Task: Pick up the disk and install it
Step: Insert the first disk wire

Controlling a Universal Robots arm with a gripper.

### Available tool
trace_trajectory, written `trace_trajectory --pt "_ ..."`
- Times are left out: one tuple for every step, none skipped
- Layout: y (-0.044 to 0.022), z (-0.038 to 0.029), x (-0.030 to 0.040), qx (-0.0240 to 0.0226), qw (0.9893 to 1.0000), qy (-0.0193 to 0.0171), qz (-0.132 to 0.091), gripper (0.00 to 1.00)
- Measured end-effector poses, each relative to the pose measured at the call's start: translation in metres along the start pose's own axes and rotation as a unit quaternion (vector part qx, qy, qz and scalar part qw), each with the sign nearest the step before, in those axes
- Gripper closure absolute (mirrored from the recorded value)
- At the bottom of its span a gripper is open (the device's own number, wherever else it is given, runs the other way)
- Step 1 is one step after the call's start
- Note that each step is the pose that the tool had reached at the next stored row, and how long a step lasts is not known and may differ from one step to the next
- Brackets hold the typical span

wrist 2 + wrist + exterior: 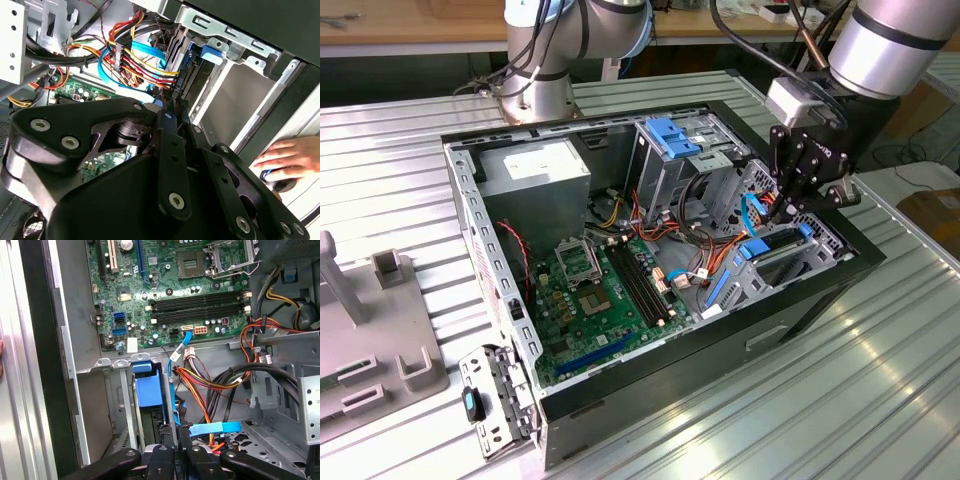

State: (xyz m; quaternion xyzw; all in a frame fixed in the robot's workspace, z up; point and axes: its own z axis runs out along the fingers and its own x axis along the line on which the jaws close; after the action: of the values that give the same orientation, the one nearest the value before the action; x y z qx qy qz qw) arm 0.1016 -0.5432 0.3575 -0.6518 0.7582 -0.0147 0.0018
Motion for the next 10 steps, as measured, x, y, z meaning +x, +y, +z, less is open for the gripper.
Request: trace_trajectory --pt "0.0001 0.0004 0.0000 -0.0002 0.9999 0.0003 0.012 0.84" --pt "0.0001 0.0009 0.0000 -0.0004 0.9997 0.0006 0.023 0.84" --pt "0.0001 0.0011 0.0000 -0.0005 0.9996 0.0008 0.030 0.84" --pt "0.0001 0.0012 0.0000 -0.0006 0.9994 0.0009 0.035 0.84" --pt "0.0001 0.0012 0.0000 -0.0006 0.9994 0.0010 0.036 0.84" --pt "0.0001 0.0012 0.0000 -0.0006 0.9994 0.0010 0.036 0.84" --pt "0.0001 0.0012 0.0000 -0.0006 0.9994 0.0010 0.036 0.84" --pt "0.0000 0.0012 0.0000 -0.0006 0.9994 0.0010 0.036 0.84" --pt "-0.0023 0.0015 -0.0004 -0.0006 0.9994 0.0008 0.036 0.84" --pt "-0.0025 0.0015 -0.0004 -0.0006 0.9994 0.0009 0.036 0.84"
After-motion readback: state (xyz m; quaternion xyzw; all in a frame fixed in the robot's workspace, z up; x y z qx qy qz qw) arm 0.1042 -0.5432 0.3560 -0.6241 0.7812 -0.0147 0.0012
